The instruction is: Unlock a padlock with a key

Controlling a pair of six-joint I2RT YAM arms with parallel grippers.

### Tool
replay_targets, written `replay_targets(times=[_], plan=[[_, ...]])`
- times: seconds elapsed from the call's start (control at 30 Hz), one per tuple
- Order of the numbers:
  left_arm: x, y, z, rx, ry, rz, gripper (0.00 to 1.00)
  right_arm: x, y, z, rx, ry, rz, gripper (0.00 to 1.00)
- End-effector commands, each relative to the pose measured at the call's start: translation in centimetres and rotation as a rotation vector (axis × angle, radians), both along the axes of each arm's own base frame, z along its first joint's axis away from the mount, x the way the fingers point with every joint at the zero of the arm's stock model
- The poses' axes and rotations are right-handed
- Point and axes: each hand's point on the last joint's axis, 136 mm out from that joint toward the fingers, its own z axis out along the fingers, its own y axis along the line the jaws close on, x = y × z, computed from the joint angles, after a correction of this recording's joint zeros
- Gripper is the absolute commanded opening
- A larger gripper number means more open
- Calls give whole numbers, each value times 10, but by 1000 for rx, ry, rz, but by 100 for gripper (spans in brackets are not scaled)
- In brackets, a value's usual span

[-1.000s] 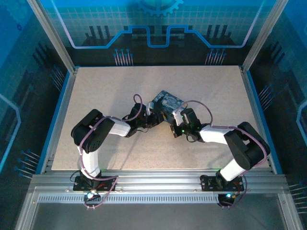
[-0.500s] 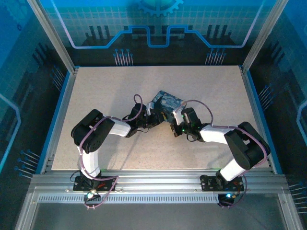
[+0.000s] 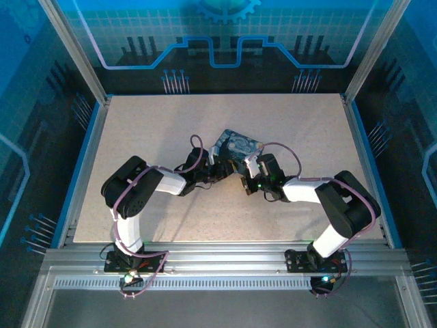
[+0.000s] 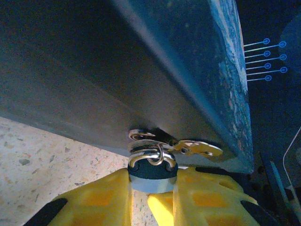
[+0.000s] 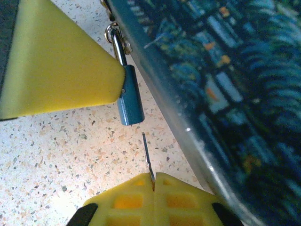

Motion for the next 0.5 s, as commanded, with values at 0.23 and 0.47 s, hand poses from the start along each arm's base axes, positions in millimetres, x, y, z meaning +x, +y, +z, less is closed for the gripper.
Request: replay_targets(times=[0.23,0.47], plan=[[-3,-5,14,-30,-24,-4,25,17,14,14,43,-37,-15,2],[-2,-4,13,-28,-21,2,25,17,16,15,51,-38,-12,2]])
